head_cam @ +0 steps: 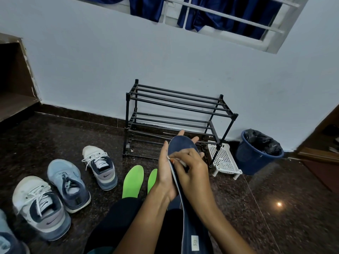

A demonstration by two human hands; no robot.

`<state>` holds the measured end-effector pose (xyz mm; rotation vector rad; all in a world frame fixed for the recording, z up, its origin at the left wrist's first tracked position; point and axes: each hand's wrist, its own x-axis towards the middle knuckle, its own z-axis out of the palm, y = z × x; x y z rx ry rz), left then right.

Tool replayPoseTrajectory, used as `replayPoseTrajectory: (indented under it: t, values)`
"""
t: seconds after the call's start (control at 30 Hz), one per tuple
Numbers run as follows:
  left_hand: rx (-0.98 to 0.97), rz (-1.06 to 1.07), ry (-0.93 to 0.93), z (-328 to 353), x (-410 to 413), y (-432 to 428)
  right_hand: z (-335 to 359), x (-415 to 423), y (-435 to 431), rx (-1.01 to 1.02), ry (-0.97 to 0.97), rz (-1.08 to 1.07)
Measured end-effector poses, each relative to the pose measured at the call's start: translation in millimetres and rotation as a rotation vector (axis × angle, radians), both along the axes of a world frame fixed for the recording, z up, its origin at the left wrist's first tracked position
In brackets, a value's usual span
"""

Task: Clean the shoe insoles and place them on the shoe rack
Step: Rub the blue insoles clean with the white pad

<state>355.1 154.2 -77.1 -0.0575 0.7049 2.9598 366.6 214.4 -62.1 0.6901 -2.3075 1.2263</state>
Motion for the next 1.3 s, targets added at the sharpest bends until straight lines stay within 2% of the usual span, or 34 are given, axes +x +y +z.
replayPoseTrajectory:
  t: [0.13, 0.4, 0.7, 1.07, 1.3]
  values:
    - [0.007, -0.018, 0.068, -3.0, -2.5, 3.5, 2.8, -1.9, 0.9, 0.004, 0.032, -0.028]
    - [0.105, 0.001, 0.053, 2.0, -0.5, 4.9, 13.8, -21.9, 0.9, 0.074, 0.048, -0.096]
    - [-0.033, -0.015, 0.064, -1.6, -1.5, -4.1, 0.7, -0.5, 5.6, 0.032, -0.02, 0.029]
    - [-0.063, -0.02, 0.04, -3.9, 2.5, 1.5, 14.8, -34.7, 6.6, 0.03, 0.095, -0.138]
    - [-0.052, -0.025, 0.026, -2.7, 1.9, -5.2, 3.1, -17.8, -1.2, 0.004, 0.124, -0.096]
